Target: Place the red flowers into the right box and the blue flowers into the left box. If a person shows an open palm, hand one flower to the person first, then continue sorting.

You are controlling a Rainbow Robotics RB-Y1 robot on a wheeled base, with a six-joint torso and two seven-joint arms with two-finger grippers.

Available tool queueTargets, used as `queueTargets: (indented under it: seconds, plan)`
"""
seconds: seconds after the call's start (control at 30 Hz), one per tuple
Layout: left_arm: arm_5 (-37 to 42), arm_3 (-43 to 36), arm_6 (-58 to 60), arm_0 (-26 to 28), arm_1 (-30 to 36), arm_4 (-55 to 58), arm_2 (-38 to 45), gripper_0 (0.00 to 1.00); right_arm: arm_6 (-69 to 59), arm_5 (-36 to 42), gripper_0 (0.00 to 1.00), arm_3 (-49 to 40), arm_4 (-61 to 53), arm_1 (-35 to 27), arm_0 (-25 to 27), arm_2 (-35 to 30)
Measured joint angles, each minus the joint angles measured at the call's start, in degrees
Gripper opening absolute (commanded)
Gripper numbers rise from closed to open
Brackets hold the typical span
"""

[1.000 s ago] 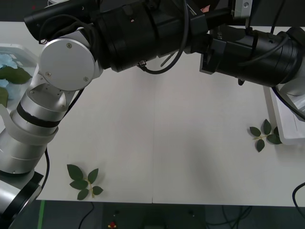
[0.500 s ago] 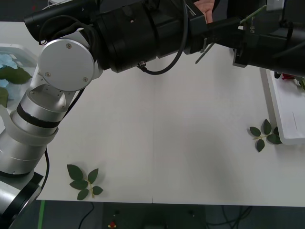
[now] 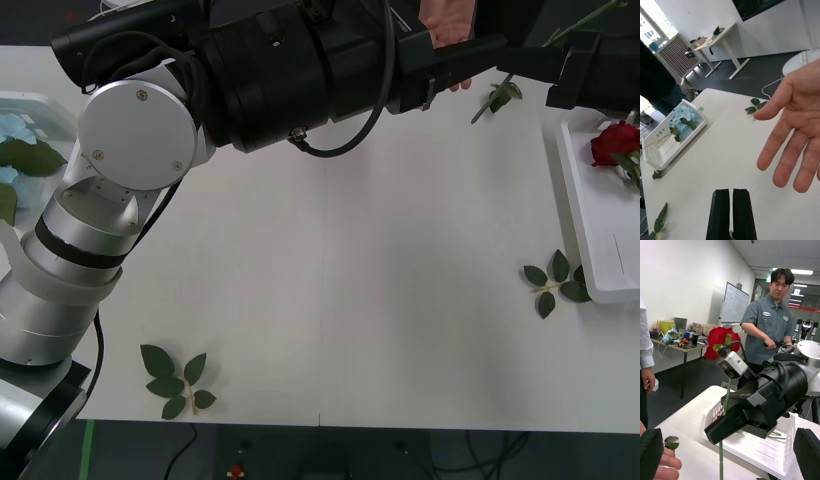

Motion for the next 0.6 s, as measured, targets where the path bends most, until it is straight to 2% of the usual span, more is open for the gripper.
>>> queueTargets:
  seconds: [0.17, 0.27, 0.6]
  plan:
    - [0.00, 0.00, 0.00, 0.01, 0.00, 0.22, 0.00, 1.00, -19.39, -0.44, 0.00, 0.09, 10.20, 0.01, -3.02, -0.04]
    - [0.00, 0.00, 0.00, 0.01, 0.00, 0.26, 0.00, 1.00, -26.40, -0.46, 0.00, 0.98, 16.63, 0.31, -5.96, -0.04]
    - [-0.01, 0.01, 0.00, 0.04, 0.00, 0.31, 0.00, 1.00, -32.30, -0.75, 0.00, 8.25, 33.80, 6.53, -15.28, -0.04]
